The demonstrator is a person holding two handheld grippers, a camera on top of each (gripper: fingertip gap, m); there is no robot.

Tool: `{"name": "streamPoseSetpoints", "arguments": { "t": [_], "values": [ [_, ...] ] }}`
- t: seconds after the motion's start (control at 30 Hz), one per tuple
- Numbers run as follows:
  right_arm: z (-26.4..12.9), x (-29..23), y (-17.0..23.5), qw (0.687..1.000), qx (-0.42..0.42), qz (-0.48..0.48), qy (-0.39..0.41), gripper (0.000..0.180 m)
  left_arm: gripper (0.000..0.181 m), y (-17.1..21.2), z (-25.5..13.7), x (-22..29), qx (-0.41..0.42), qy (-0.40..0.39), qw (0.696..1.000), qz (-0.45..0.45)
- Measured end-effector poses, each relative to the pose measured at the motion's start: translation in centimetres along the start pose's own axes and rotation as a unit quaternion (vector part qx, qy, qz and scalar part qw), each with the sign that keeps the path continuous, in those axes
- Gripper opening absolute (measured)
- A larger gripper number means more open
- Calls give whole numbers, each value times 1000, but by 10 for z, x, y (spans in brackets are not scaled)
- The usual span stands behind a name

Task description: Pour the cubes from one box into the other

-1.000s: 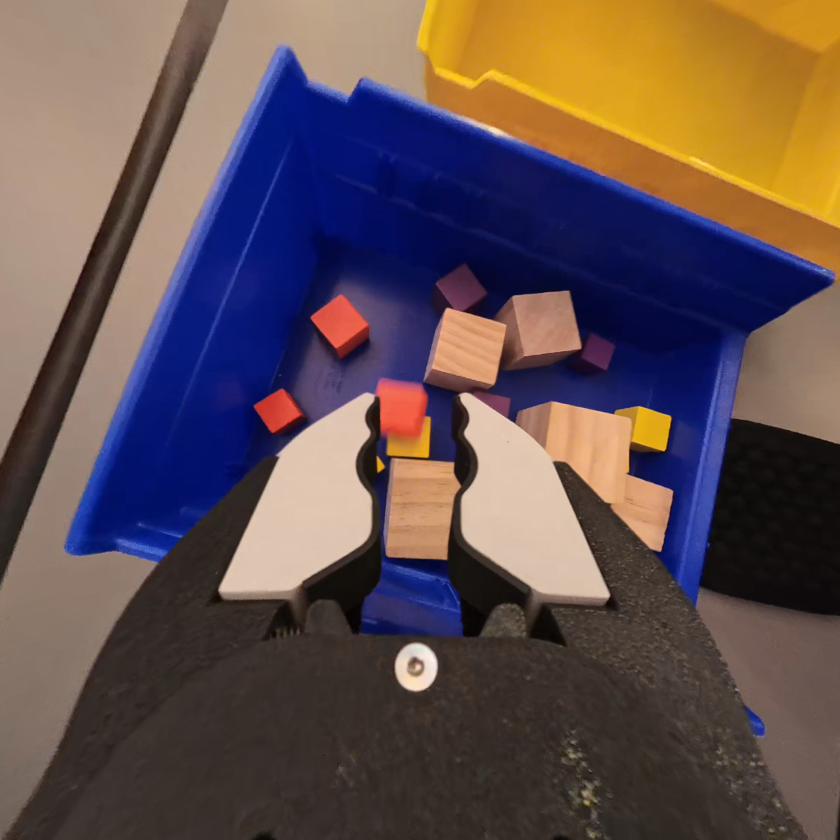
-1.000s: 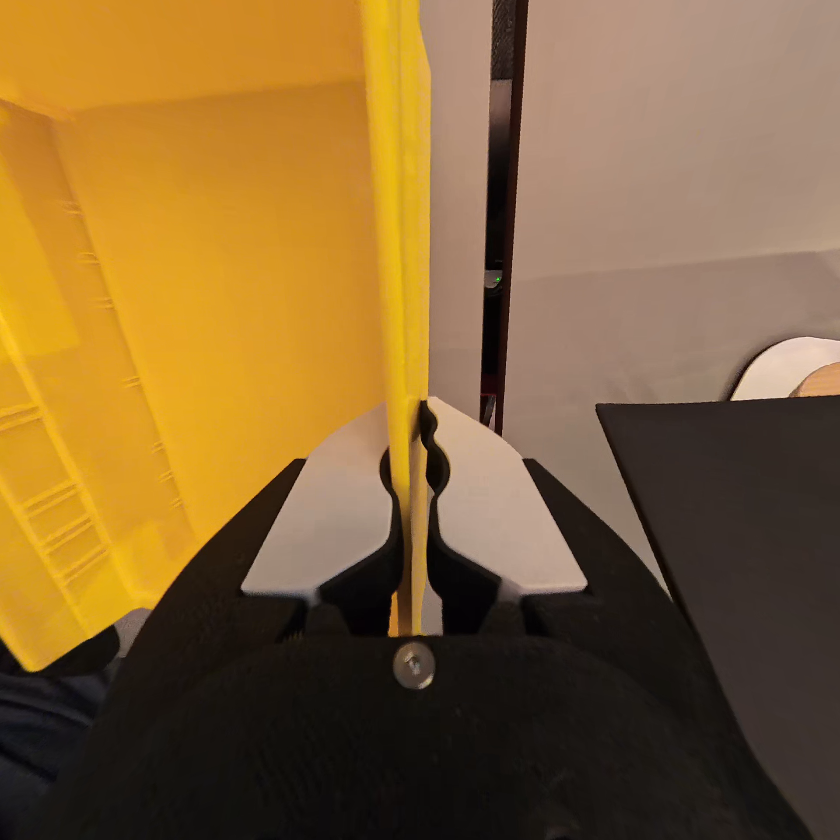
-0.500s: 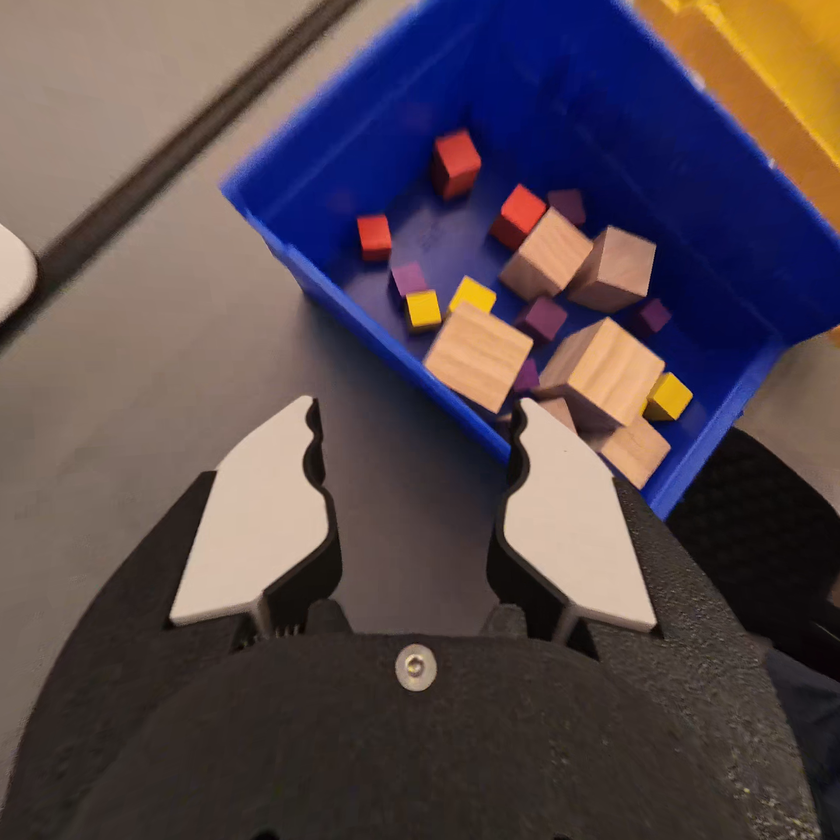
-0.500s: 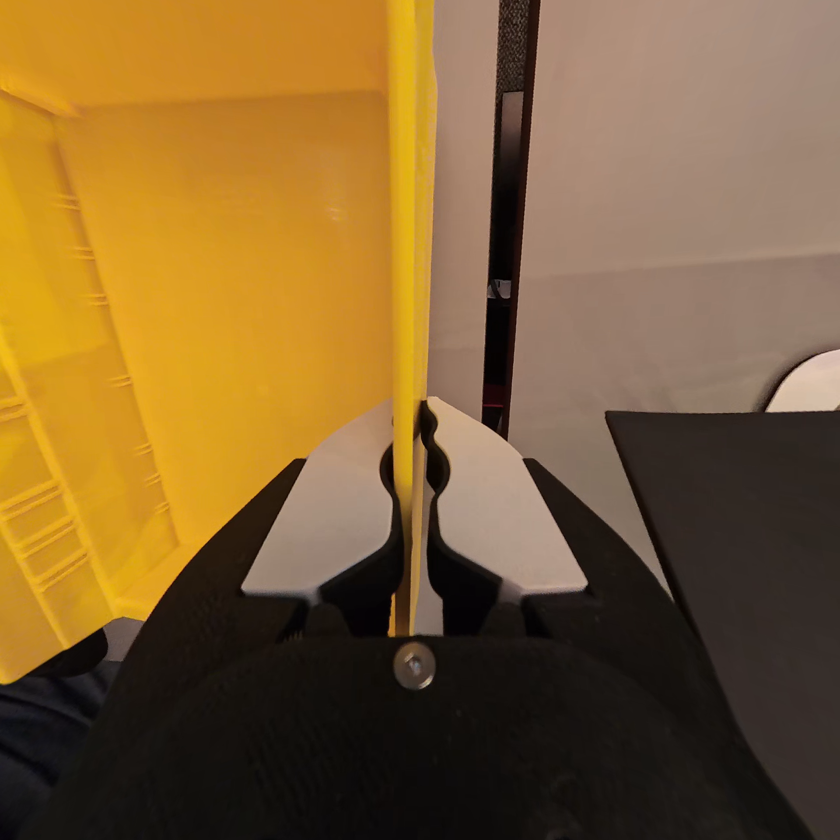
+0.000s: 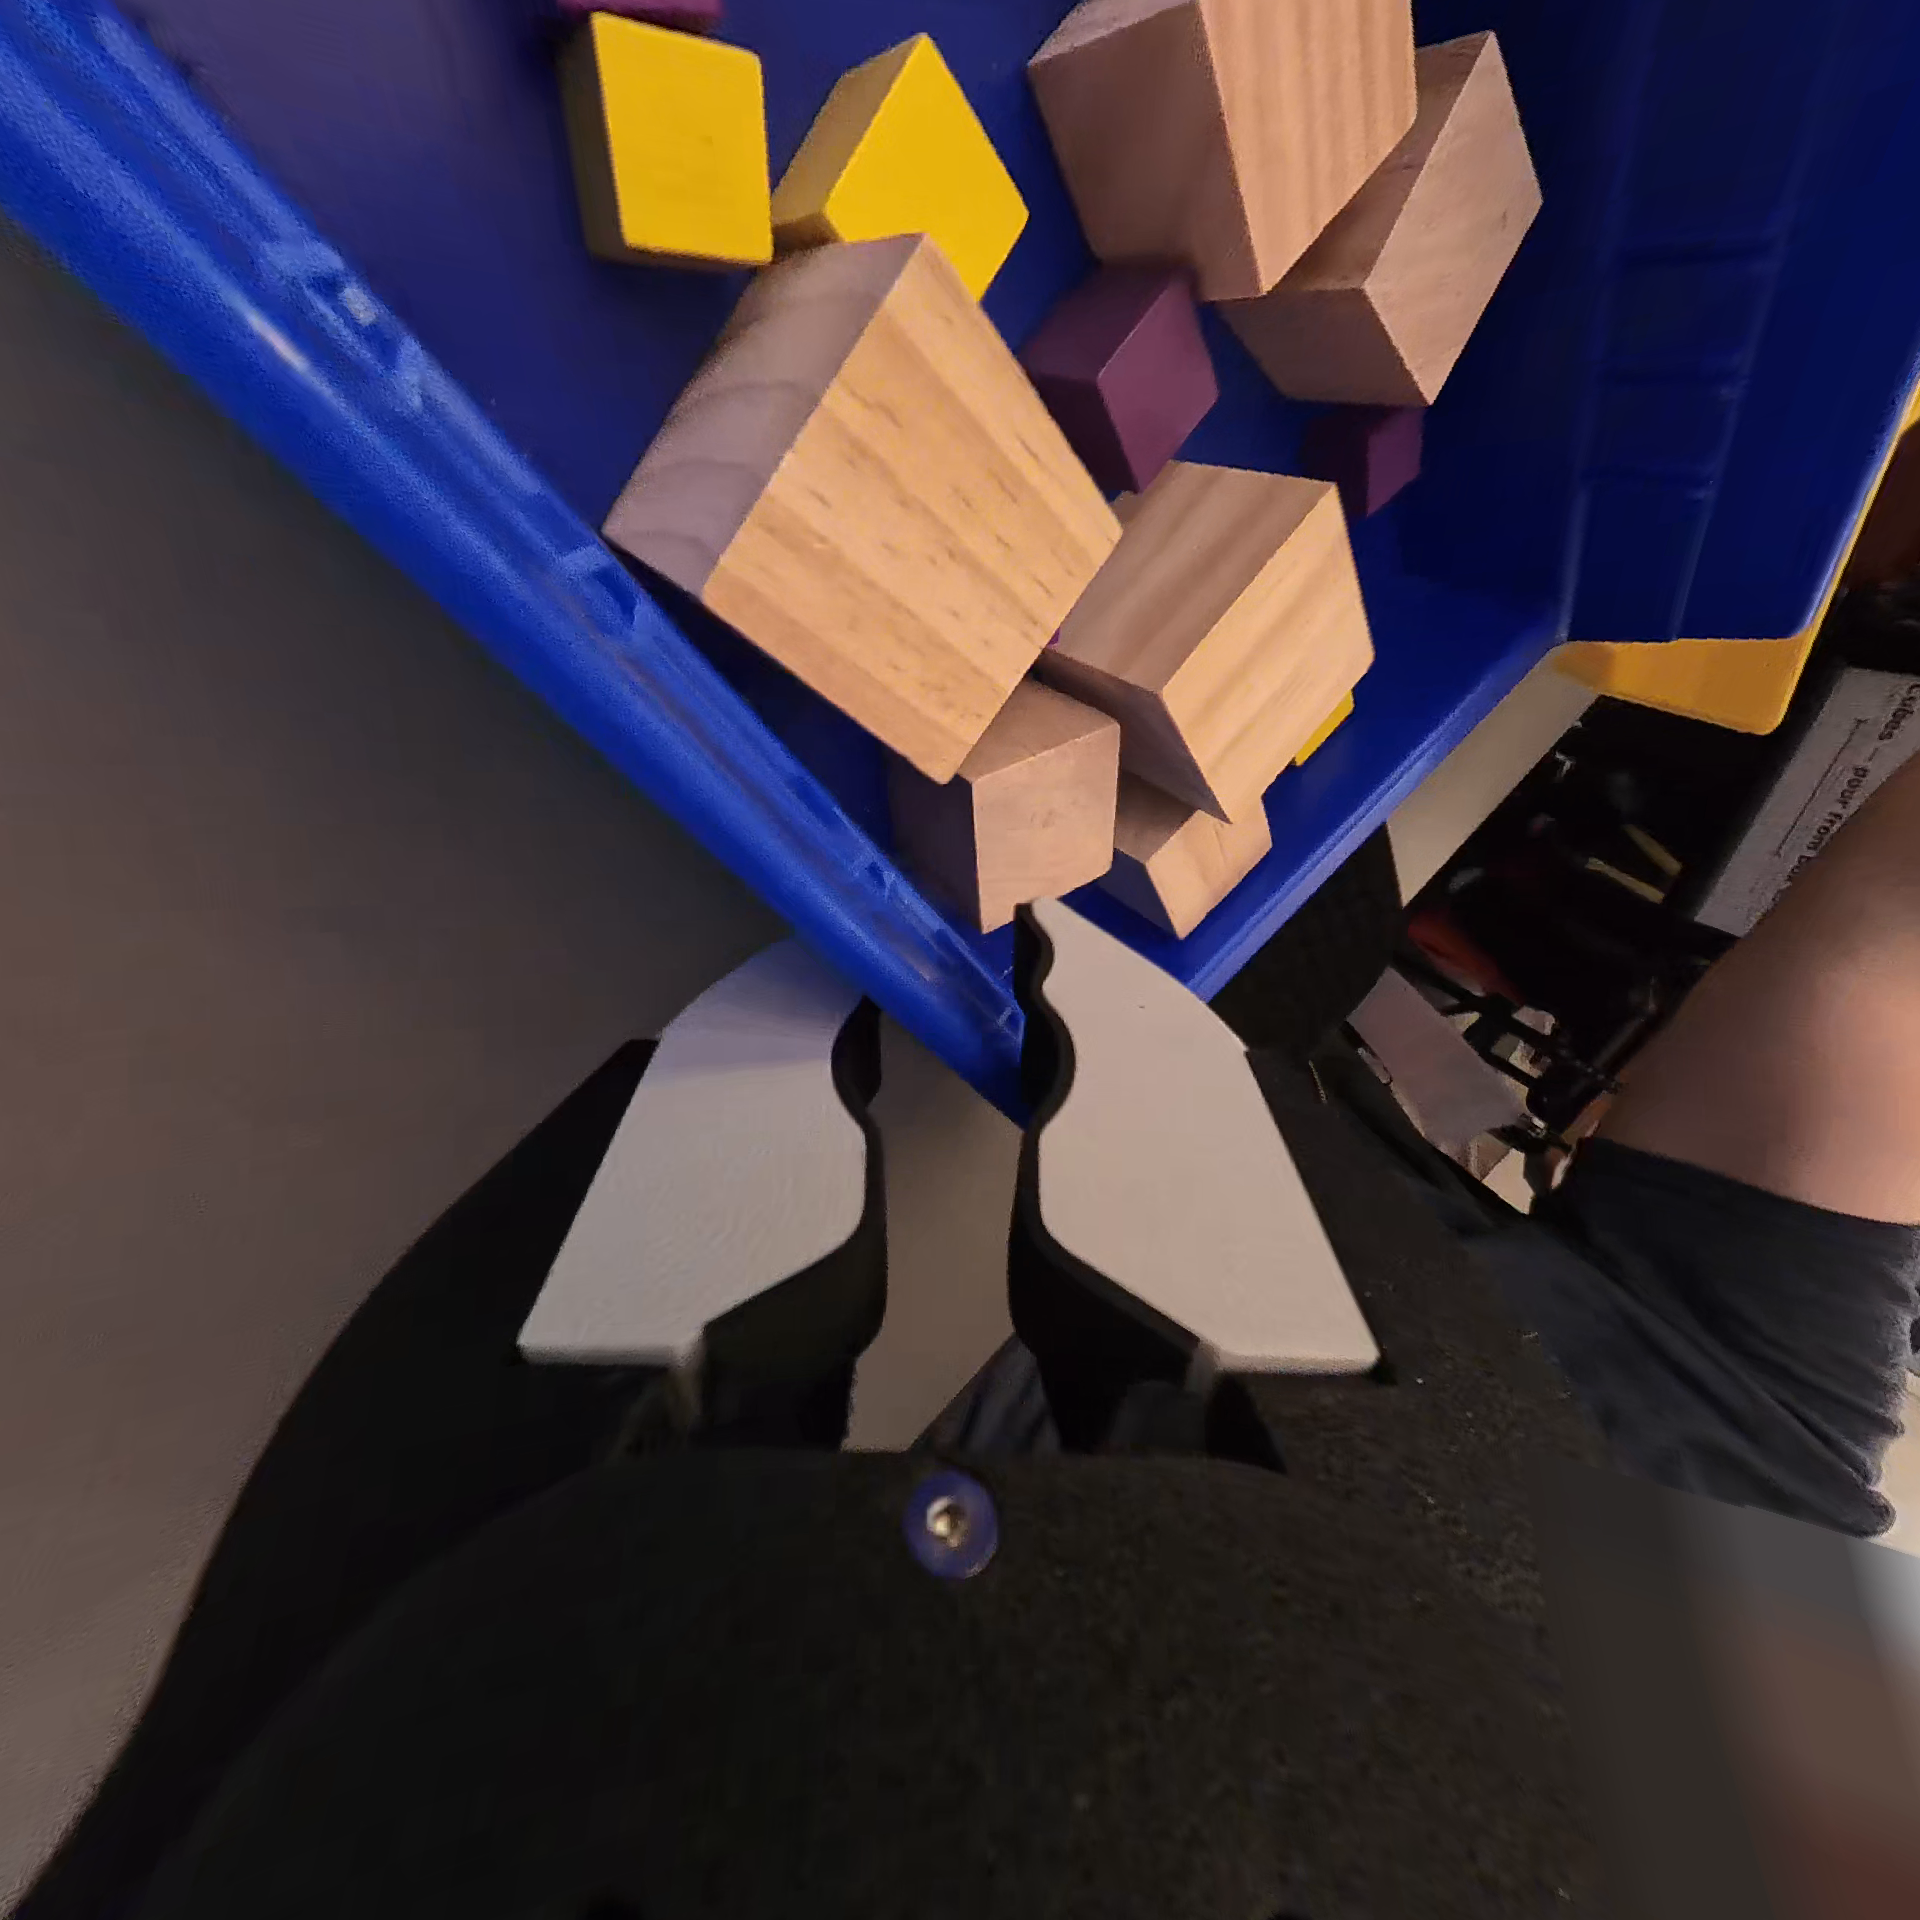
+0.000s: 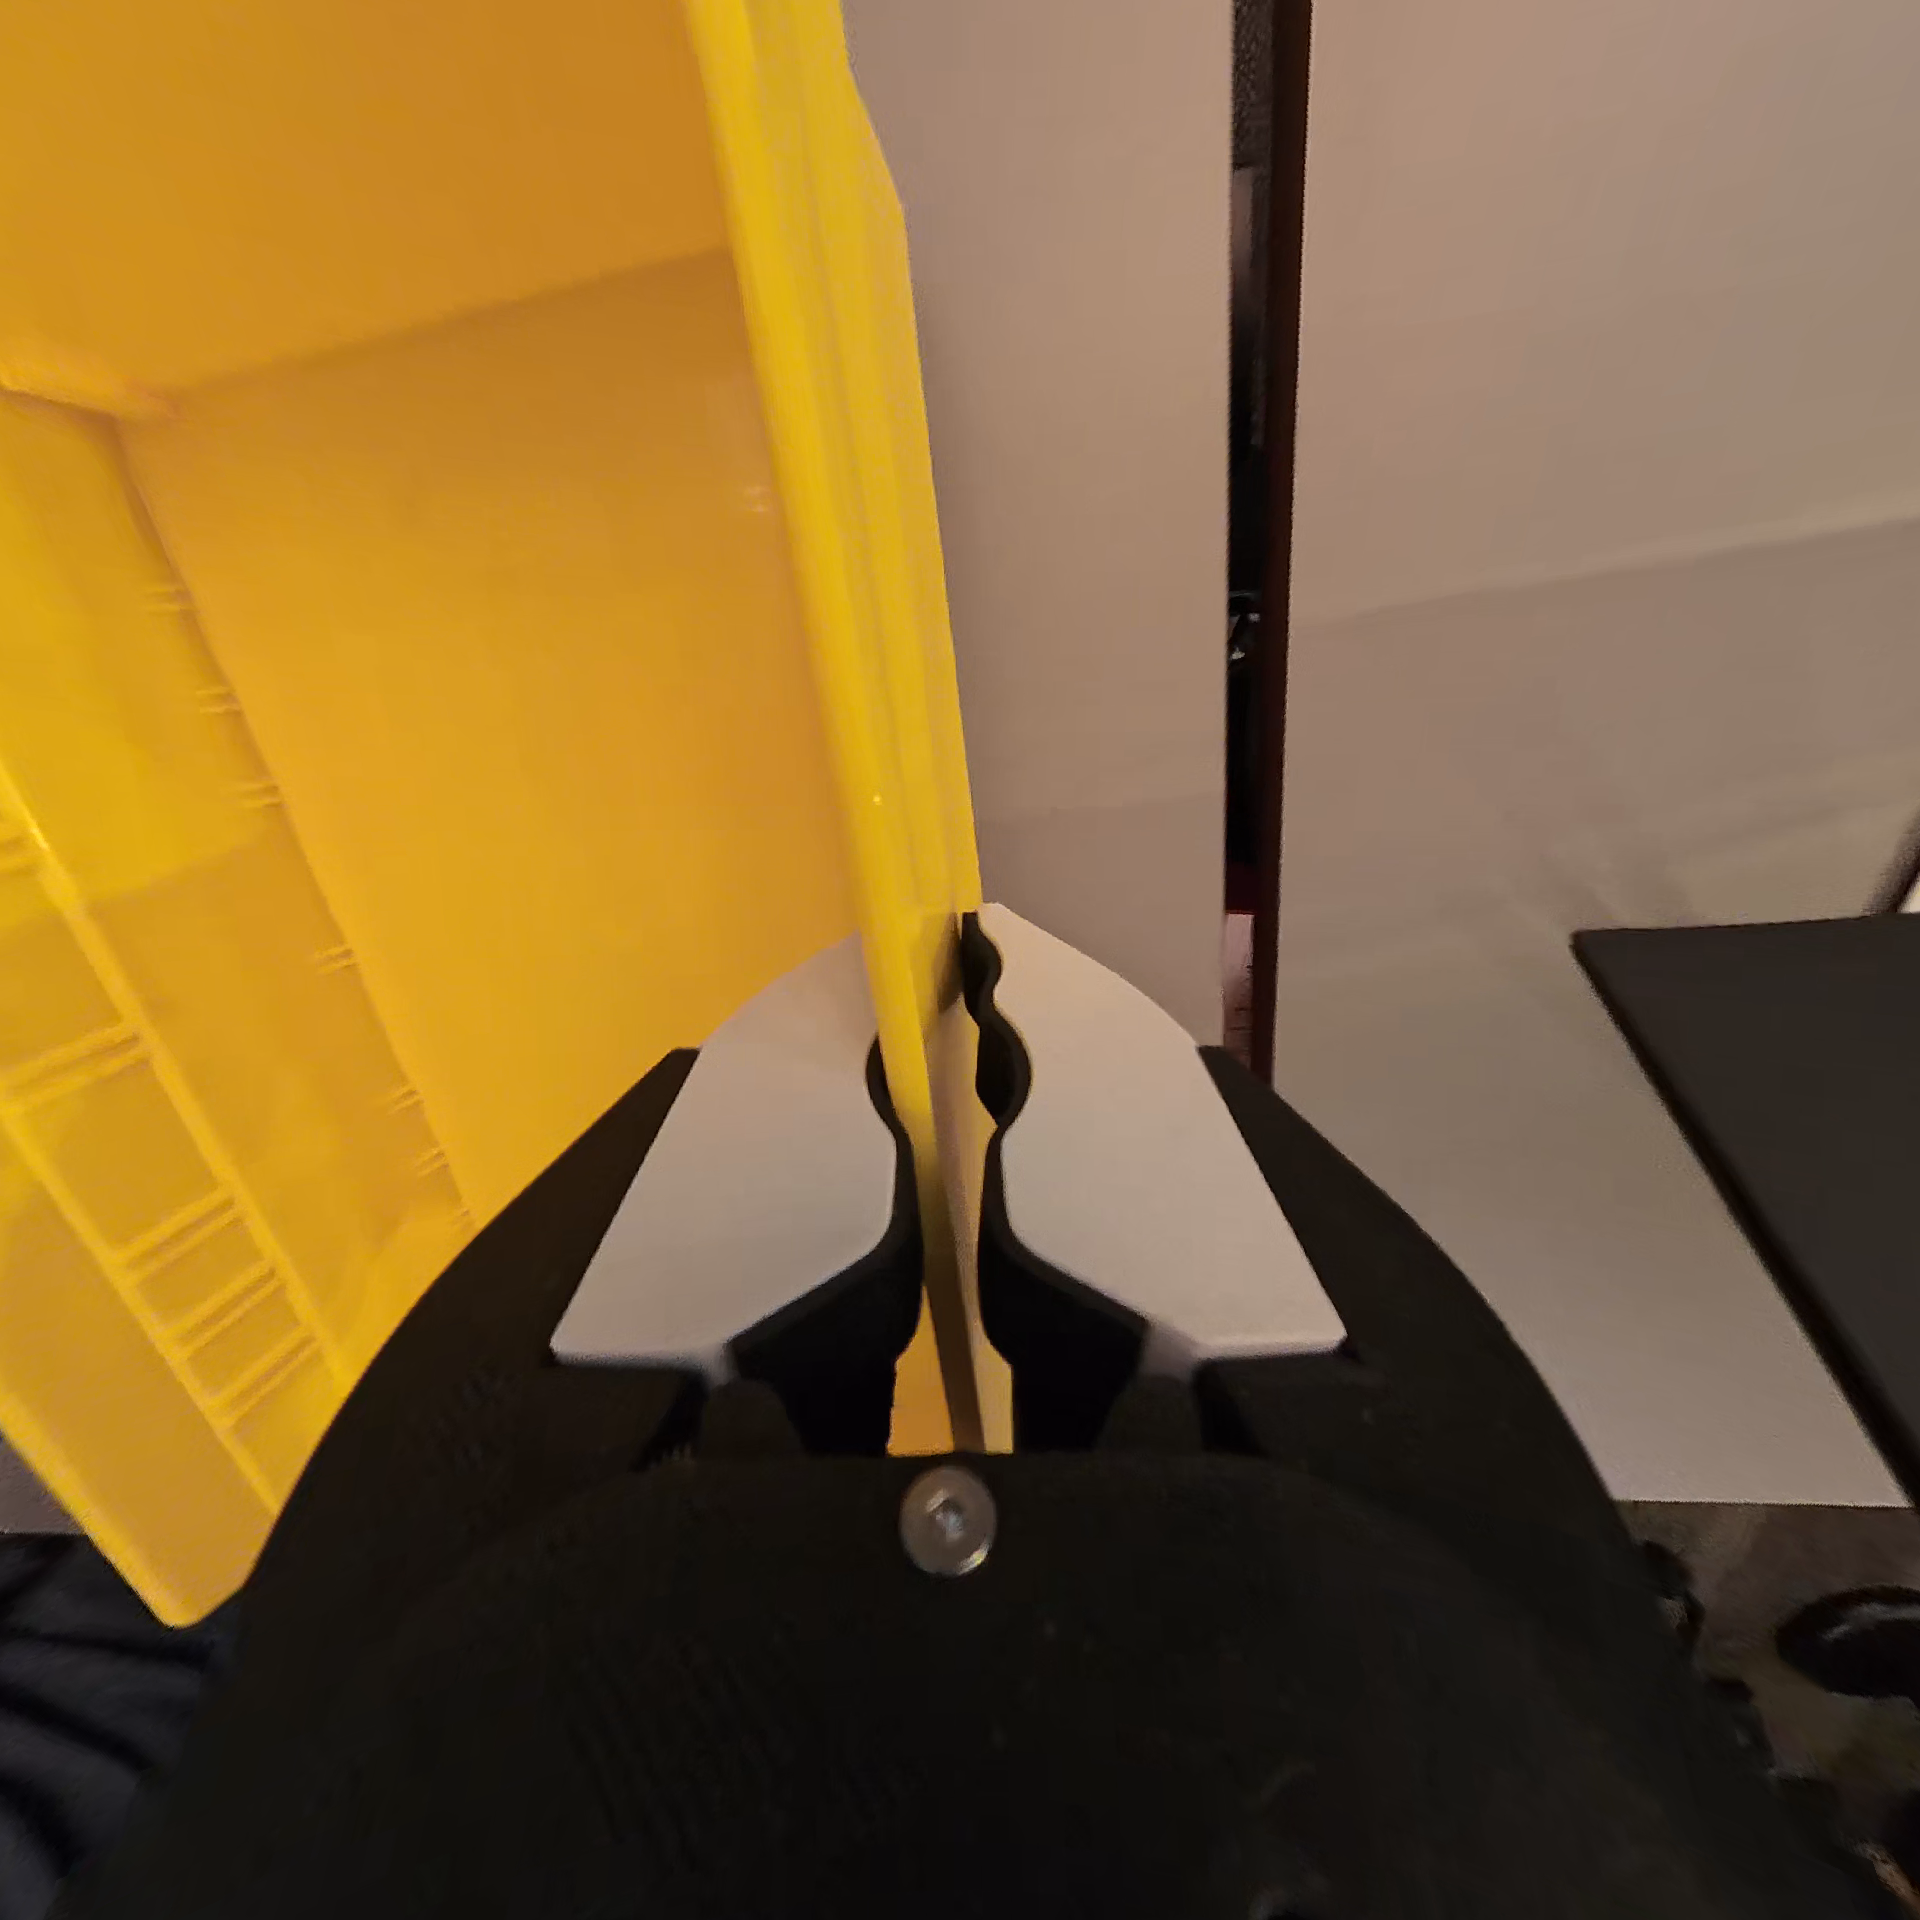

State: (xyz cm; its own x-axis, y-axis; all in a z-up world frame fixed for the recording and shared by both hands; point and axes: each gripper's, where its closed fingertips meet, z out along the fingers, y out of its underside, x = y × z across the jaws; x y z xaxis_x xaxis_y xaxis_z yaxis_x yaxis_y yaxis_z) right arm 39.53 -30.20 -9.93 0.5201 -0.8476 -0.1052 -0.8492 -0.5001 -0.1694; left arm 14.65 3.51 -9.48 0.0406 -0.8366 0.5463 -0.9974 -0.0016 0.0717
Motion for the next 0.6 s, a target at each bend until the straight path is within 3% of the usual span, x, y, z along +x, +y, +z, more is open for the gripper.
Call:
{"name": "streamPoseSetpoints", "arguments": {
  "t": [0.3,0.6],
  "values": [
    [23,-53,-9,999,-16,4,-42,4,19,39,-37,-63,15,-28,999,-10],
    [39,-127,-31,997,-19,-22,-66,5,19,112,-92,-153,80,-34,994,-73]
  ]
}}
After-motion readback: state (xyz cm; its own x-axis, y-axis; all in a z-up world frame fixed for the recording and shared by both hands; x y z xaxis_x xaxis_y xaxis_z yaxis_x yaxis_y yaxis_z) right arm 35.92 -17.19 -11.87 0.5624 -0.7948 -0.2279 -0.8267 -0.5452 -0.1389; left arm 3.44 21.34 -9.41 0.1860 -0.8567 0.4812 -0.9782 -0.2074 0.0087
